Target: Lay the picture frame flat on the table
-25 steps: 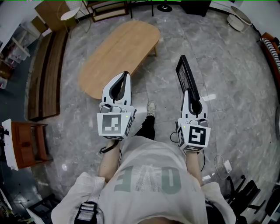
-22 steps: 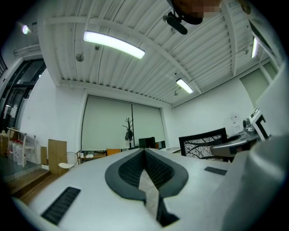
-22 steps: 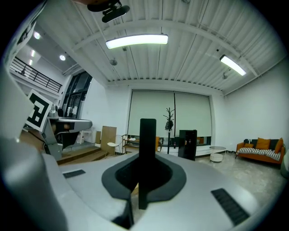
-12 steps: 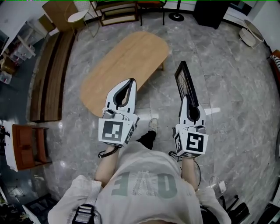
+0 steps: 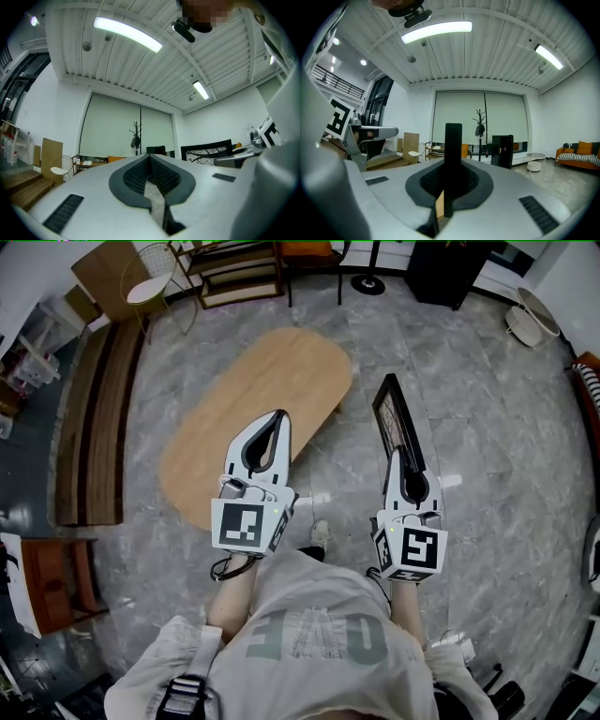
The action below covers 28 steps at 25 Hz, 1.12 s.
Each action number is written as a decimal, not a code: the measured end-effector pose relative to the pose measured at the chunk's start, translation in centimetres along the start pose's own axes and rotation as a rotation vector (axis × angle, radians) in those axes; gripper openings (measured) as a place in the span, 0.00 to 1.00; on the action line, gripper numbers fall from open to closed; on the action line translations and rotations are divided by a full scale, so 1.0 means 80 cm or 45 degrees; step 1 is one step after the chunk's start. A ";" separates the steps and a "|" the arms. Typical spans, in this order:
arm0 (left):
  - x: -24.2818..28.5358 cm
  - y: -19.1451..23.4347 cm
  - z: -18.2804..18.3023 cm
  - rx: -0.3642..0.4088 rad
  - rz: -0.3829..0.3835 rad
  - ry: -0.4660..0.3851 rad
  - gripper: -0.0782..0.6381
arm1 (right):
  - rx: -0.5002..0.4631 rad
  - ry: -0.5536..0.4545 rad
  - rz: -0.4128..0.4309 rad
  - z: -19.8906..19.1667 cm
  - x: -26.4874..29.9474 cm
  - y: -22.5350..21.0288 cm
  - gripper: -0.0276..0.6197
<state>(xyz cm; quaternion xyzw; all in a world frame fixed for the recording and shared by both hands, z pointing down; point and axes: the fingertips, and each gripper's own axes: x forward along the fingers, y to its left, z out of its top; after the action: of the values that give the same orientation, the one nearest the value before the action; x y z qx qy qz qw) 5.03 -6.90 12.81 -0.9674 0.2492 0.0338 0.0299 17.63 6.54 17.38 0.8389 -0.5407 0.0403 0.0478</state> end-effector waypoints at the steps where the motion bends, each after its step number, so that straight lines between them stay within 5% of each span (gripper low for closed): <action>1: 0.010 0.004 -0.001 -0.009 0.005 -0.004 0.12 | -0.007 0.002 0.007 0.001 0.012 -0.002 0.07; 13: 0.057 0.032 -0.035 -0.112 0.026 0.071 0.12 | -0.031 0.054 0.120 0.002 0.096 0.010 0.07; 28: 0.074 0.059 -0.033 -0.042 0.306 0.097 0.12 | -0.015 0.016 0.390 0.020 0.156 0.019 0.07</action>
<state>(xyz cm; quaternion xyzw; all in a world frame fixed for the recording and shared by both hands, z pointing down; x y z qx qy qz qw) 8.01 -14.06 14.75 -0.9316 0.3635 0.0044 0.0002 21.40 -5.55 17.35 0.7461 -0.6622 0.0491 0.0492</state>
